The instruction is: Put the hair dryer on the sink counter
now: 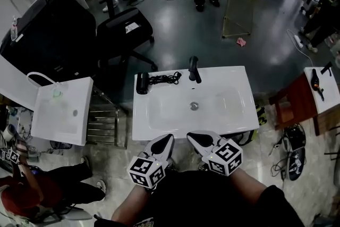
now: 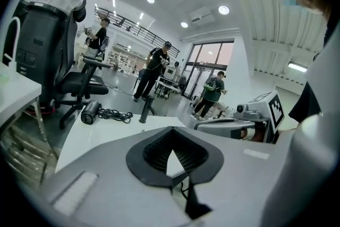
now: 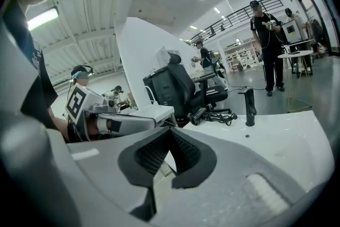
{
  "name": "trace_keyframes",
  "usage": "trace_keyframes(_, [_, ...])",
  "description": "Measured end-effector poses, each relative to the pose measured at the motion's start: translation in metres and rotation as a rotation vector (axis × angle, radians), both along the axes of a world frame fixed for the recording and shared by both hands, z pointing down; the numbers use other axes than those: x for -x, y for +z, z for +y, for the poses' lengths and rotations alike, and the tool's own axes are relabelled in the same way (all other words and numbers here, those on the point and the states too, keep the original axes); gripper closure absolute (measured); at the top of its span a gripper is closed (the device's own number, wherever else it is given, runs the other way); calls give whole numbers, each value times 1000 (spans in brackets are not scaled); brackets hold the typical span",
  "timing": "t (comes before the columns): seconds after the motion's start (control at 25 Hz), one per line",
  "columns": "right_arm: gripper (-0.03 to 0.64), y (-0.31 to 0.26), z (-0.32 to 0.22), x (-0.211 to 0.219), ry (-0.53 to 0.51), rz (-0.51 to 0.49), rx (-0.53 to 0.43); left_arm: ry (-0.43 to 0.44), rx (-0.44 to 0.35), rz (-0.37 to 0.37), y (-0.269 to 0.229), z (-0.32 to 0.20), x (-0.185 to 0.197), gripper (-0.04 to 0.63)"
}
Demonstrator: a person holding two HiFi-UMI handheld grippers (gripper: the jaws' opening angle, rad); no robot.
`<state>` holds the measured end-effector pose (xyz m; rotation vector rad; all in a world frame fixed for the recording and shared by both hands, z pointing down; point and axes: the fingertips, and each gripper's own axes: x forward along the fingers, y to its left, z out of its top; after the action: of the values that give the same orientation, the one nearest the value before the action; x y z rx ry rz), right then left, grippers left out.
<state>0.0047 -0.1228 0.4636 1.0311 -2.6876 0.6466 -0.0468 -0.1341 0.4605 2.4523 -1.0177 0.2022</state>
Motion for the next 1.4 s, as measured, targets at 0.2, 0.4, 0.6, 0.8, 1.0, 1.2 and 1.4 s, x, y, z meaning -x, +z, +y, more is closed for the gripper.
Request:
trace_keyframes(0.2, [617, -1, 2, -4, 9, -13, 9, 11, -1, 6, -2, 3, -6, 592])
trace_keyframes(0.4, [617, -4, 3, 0, -4, -15, 1, 3, -10, 8, -4, 6, -3, 592])
trace_keyframes(0.6, [617, -4, 2, 5, -22, -11, 0, 1, -16, 5, -5, 4, -1, 592])
trace_keyframes(0.8, [617, -2, -1, 8, -29, -16, 5, 9, -21, -4, -4, 3, -2, 592])
trace_keyframes(1.0, [617, 2, -2, 9, -38, -17, 18, 8, -21, -15, -2, 1, -2, 592])
trace_keyframes(1.2, [617, 3, -7, 11, -43, -14, 19, 4, -21, -16, -1, -3, 1, 592])
trace_keyframes(1.4, [617, 4, -8, 14, -59, -10, 20, -8, -17, -11, 1, -4, 3, 592])
